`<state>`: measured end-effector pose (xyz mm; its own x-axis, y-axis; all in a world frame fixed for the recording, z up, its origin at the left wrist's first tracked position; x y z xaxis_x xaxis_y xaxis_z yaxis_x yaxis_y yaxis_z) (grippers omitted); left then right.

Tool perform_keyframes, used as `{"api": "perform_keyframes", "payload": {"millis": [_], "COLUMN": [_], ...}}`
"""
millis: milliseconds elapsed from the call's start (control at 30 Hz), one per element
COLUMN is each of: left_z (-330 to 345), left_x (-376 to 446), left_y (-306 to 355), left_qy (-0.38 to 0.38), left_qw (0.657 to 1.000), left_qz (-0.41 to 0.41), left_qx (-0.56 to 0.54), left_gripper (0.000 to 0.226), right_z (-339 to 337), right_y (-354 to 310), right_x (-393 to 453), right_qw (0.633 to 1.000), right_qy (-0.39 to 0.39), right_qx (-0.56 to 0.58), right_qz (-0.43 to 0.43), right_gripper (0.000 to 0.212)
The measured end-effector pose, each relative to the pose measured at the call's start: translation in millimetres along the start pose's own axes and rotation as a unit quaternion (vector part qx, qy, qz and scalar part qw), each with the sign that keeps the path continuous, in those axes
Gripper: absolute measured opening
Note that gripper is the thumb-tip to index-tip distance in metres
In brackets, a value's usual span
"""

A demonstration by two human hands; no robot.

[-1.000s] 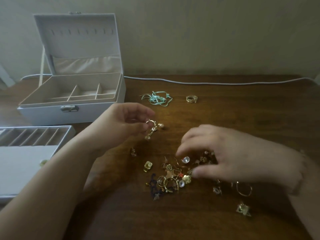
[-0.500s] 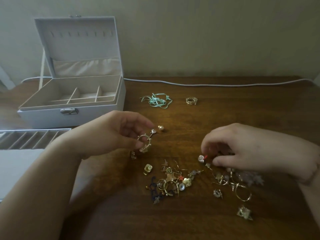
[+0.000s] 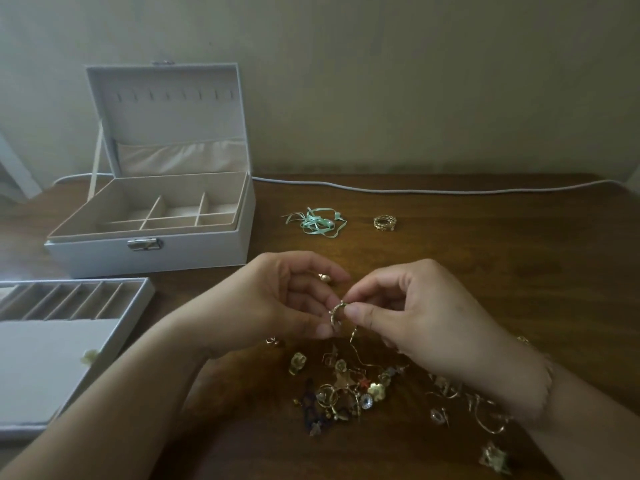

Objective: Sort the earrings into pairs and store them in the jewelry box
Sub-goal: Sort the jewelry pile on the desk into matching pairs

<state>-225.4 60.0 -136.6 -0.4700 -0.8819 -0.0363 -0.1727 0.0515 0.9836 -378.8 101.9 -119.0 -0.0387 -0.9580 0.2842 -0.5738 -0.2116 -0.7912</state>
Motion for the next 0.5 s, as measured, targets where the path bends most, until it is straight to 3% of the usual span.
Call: {"api": "perform_keyframes", "payload": {"millis": [267, 500], "left_z": [-2.3, 0.1], "left_x": [1.5, -1.1], "left_y": [7.9, 13.9], "left_qy": [0.069, 0.103], "left_qw": [0.993, 0.971], "left_qz": [0.069, 0.166], "left_qx": [0.071, 0.140], "left_gripper": [0.037, 0.036], "right_z": [-3.0, -7.5], "right_y": [4.3, 6.5], "right_x": [0.0, 1.1], "right_qw": [0.997, 0.996], "right_qy": [0.000, 0.058], "right_qx": [0.039, 0.023], "right_qz": [0.061, 0.066], "right_gripper": [0.004, 0.007]}}
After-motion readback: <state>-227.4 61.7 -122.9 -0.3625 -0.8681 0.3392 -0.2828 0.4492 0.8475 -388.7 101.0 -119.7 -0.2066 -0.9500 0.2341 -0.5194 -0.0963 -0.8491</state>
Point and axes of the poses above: each hand's wrist, its own x-axis towards the middle knuckle, its own z-axis out of the palm, y = z × x, the point moved 6 cm from there along x, towards the middle knuckle, and after that the axes turned 15 degrees about y, right-handed, at the moved point
